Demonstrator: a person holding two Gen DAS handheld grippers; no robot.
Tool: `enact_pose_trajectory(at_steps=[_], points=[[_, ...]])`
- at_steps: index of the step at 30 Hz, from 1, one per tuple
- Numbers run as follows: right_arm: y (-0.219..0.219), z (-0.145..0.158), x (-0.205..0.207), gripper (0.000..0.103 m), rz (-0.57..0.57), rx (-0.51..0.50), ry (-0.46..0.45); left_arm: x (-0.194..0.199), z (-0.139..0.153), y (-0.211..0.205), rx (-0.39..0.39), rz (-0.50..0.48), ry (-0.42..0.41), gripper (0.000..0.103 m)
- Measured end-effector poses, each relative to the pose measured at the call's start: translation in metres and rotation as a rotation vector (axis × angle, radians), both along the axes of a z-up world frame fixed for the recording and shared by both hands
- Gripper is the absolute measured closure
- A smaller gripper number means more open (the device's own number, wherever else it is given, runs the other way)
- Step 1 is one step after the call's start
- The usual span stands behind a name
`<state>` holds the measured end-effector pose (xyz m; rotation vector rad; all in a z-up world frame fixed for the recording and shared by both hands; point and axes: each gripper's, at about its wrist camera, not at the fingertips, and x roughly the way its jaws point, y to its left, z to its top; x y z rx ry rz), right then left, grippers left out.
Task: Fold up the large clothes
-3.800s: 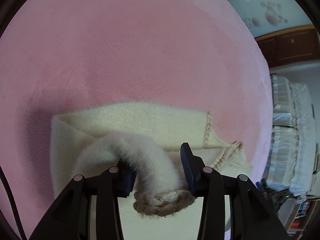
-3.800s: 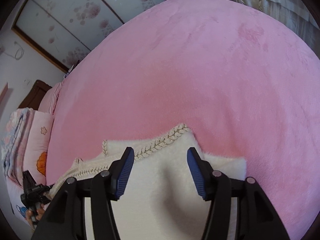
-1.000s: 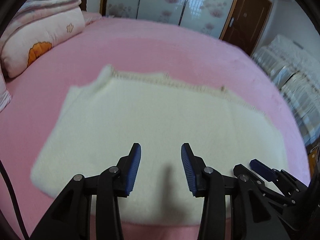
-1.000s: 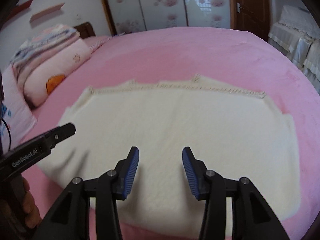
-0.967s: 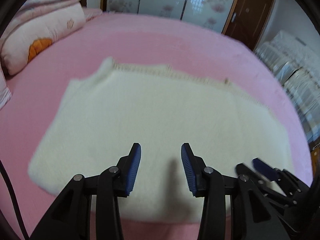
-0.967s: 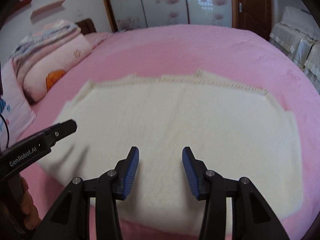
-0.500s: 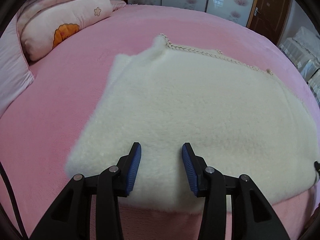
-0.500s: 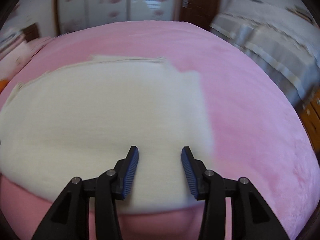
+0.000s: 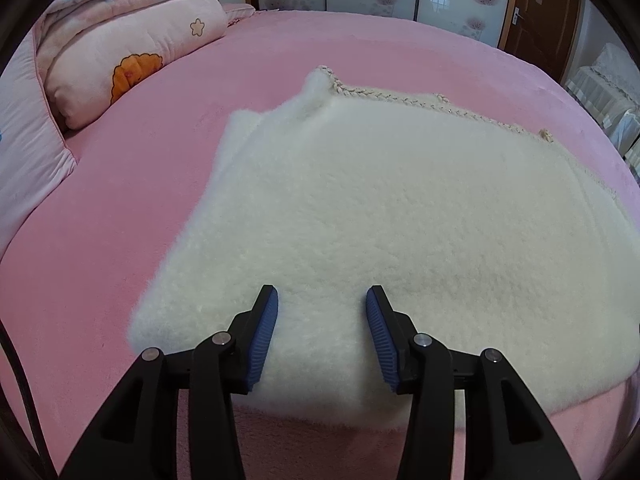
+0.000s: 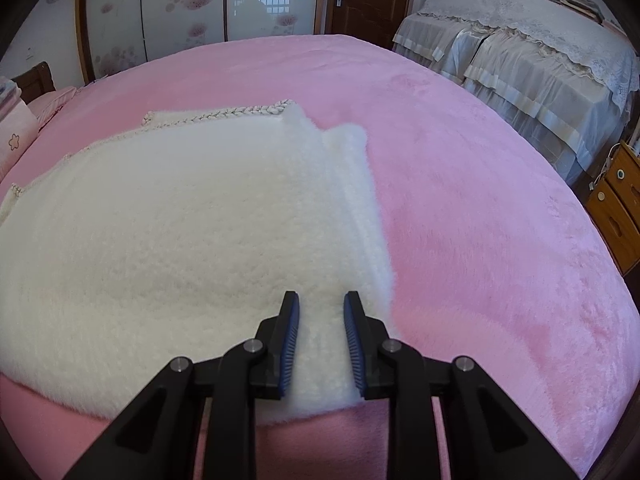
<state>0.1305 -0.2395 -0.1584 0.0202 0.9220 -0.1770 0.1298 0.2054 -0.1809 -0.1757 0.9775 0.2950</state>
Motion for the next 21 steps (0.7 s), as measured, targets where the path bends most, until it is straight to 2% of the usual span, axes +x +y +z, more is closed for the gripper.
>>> enact_pose_trajectory(at_steps=[3, 6, 9, 14, 15, 17, 21], points=[[-0.003, 0.006, 0.000, 0.079, -0.011, 0.038, 0.036, -0.003, 0.006, 0.001, -0.053, 0.009, 0.003, 0.046], [-0.006, 0.017, -0.008, 0.078, -0.014, 0.120, 0.052, -0.012, 0.018, -0.003, -0.064, 0.010, 0.003, 0.045], [-0.004, 0.030, -0.023, 0.078, -0.003, 0.156, 0.048, -0.024, 0.035, -0.008, -0.073, -0.005, -0.017, 0.044], [0.006, 0.058, -0.050, 0.076, 0.035, 0.120, 0.003, -0.048, 0.072, -0.013, -0.043, 0.002, -0.055, 0.027], [0.008, 0.064, -0.054, 0.068, 0.040, 0.110, -0.002, -0.052, 0.079, -0.014, -0.041, 0.003, -0.061, 0.027], [0.012, 0.077, -0.065, 0.064, 0.048, 0.092, -0.023, -0.061, 0.093, -0.016, -0.040, -0.004, -0.070, 0.027], [0.021, 0.104, -0.086, 0.064, 0.085, 0.080, -0.068, -0.085, 0.121, -0.022, -0.039, -0.036, -0.113, 0.027]])
